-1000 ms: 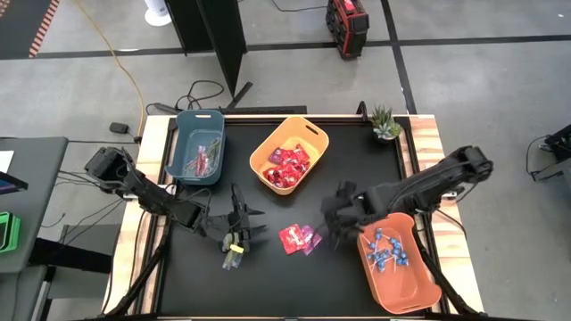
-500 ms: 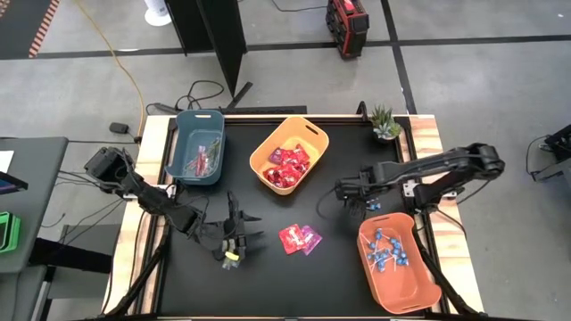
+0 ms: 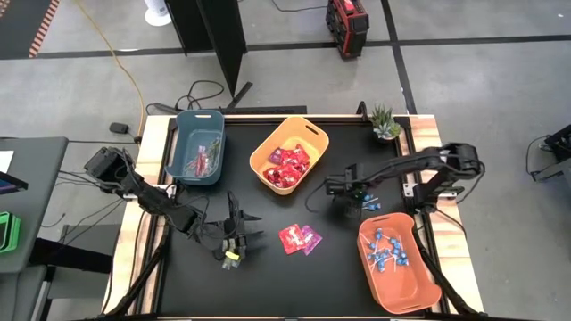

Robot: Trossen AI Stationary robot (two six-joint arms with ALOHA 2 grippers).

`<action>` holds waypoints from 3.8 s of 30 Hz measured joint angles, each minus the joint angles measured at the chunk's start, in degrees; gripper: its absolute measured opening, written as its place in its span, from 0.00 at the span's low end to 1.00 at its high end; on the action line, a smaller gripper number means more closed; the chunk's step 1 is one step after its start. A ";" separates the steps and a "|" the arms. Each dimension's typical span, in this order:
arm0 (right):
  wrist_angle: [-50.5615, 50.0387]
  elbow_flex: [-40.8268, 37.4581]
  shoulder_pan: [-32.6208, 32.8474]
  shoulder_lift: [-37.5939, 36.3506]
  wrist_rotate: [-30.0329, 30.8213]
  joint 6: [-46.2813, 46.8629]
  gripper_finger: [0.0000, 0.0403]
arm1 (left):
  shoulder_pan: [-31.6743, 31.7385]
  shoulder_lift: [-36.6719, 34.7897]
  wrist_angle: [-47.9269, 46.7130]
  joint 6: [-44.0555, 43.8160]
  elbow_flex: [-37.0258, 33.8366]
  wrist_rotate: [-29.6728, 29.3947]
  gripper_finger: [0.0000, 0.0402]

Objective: Sort candy
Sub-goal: Put the blue lollipop into the orange bin, then put the red candy into the yellow bin

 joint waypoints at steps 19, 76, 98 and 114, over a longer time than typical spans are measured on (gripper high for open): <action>5.98 -3.45 -4.25 1.54 -1.17 -4.83 0.04 | 0.04 0.00 -0.92 -0.17 -0.02 -0.37 0.44; -11.59 10.08 57.78 -15.73 28.68 73.57 0.67 | 4.97 -0.02 -0.01 9.94 -0.04 17.84 0.44; 54.59 10.10 48.79 -8.40 47.62 -12.44 0.67 | 10.03 -0.02 -7.39 6.36 2.64 30.08 0.44; 59.04 10.10 48.21 -8.43 40.75 -21.92 0.67 | 16.06 9.37 -1.91 16.57 6.32 37.97 0.44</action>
